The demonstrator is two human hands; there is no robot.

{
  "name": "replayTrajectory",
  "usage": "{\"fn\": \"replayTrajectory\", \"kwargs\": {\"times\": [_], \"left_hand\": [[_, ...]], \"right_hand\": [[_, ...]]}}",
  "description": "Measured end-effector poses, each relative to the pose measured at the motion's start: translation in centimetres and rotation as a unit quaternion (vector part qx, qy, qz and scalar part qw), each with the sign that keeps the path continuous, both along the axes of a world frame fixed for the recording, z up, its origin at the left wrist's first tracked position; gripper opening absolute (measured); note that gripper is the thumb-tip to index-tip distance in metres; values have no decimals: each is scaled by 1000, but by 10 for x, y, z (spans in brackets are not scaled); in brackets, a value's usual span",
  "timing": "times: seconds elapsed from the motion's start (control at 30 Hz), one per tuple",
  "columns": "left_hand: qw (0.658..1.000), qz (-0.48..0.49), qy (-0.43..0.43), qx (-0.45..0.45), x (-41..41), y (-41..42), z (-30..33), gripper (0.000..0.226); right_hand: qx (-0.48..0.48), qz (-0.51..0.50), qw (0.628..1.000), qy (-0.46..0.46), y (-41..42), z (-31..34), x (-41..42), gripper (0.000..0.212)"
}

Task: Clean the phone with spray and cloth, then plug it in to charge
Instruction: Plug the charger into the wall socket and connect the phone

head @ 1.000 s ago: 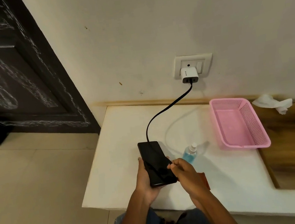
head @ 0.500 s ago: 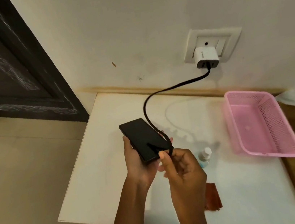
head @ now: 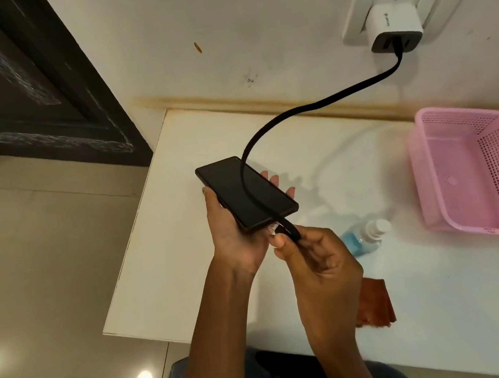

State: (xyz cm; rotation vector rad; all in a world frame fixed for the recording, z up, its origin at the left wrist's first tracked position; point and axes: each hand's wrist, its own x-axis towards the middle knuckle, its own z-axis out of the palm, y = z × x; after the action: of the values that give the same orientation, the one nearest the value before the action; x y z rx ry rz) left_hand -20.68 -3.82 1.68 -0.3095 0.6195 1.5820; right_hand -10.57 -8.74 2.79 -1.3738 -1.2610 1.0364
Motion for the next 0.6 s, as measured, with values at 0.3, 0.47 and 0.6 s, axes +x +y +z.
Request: {"fn": "replayTrajectory", "kwargs": {"times": [0.3, 0.47, 0.6], "left_hand": [[1000, -2, 18, -11, 19, 6, 2, 68], [1000, 1, 23, -14, 21, 7, 0, 69], [1000, 2, 17, -9, 23, 9, -1, 69]], "right_hand": [[2, -12, 999, 30, 7, -1, 15, 11], [2, -11, 999, 45, 8, -1, 16, 11], [2, -11, 999, 41, 9, -3, 17, 12]]}}
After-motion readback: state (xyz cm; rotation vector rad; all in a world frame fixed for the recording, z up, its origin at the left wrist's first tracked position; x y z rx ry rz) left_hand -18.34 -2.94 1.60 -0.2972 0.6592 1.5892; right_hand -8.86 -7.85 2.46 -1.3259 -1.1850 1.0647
